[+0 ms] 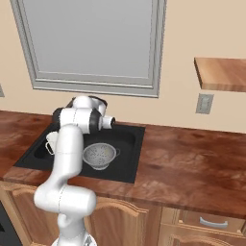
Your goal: Pick the colander and jug and place them in the sink. Then turn on the water.
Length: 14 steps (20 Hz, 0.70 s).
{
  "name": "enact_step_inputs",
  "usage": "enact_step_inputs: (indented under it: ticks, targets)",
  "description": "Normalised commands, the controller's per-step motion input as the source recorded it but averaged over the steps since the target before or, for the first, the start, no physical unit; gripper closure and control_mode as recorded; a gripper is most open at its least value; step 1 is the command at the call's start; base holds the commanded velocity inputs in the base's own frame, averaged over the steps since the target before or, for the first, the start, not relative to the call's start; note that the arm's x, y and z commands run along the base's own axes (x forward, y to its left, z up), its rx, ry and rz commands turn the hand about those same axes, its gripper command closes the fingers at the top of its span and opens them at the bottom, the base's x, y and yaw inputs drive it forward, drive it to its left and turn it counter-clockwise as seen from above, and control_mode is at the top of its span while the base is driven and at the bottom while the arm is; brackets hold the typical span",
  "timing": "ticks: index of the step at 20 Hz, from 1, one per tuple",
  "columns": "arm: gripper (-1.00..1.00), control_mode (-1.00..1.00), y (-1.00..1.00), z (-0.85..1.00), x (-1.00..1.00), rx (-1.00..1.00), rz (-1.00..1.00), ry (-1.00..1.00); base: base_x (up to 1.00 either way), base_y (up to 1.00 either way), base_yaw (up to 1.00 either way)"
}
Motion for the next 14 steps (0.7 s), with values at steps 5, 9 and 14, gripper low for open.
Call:
enact_step_inputs:
  ticks: [5,9,14]
  targets:
    - [-1.0,-1.0,-0.12,-0.14,0.44,0.02,-0.02,0.01,0.0,0.0,0.0]
    - [-1.0,-1.0,-0.11,-0.08,0.34,0.06,-0.02,0.04,0.0,0.0,0.0]
    - [-1.0,-1.0,-0.11,0.0,0.22,0.18,-0.03,0.13,0.0,0.0,0.0]
